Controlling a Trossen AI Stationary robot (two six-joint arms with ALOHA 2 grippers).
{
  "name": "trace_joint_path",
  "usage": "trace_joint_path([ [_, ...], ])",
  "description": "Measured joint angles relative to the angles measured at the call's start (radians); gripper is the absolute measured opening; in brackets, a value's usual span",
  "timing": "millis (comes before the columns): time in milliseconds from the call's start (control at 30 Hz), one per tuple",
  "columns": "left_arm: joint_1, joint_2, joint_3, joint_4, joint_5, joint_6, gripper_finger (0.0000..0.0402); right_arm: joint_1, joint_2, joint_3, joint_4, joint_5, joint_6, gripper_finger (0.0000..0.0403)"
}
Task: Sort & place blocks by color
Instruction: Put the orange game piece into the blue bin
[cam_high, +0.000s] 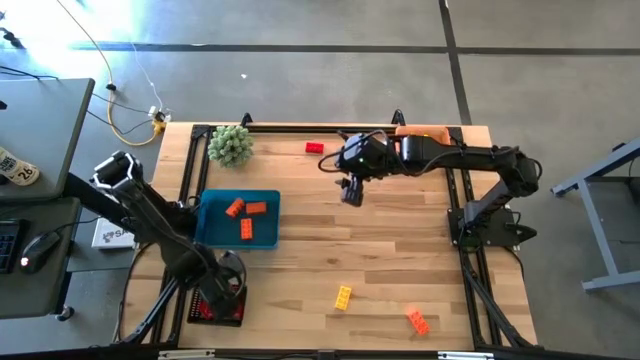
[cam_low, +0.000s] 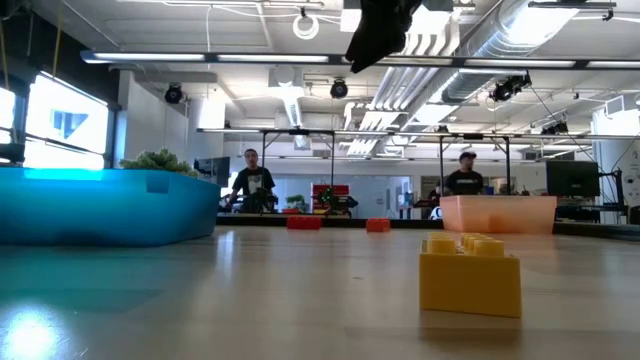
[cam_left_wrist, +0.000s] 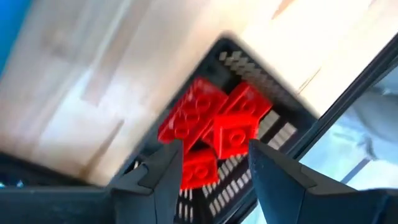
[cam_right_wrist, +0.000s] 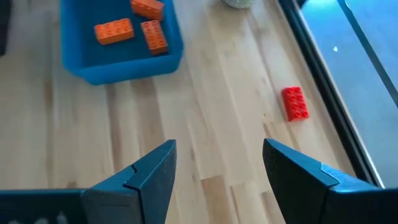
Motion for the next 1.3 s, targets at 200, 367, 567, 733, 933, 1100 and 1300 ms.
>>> trace_joint_path([
  [200, 0.080, -0.100, 0.000, -0.002, -0.127, 0.073, 0.0168, -0.068, 0.000, 0.000, 0.000, -0.001, 0.089, 0.0227],
  [367, 0.195, -0.169, 0.000, -0.003, -0.256, 0.191, 0.0168, -0.144, 0.000, 0.000, 0.003, 0.000, 0.187, 0.0227],
  [567, 0.368, -0.221, 0.000, 0.000, -0.385, 0.403, 0.0168, -0.237, 0.000, 0.000, 0.021, 0.023, 0.331, 0.0227],
  [733, 0.513, -0.241, 0.000, 0.034, -0.446, 0.608, 0.0168, -0.304, 0.000, 0.000, 0.083, 0.052, 0.428, 0.0227],
  [933, 0.675, -0.245, 0.000, 0.162, -0.477, 0.840, 0.0168, -0.365, 0.000, 0.000, 0.164, 0.045, 0.500, 0.0227],
  [1100, 0.805, -0.244, 0.001, 0.311, -0.479, 0.948, 0.0168, -0.406, 0.006, 0.000, 0.175, 0.070, 0.612, 0.0227],
  [1300, 0.930, -0.244, 0.001, 0.429, -0.451, 1.095, 0.0168, -0.435, 0.050, 0.000, 0.183, 0.059, 0.663, 0.0227],
])
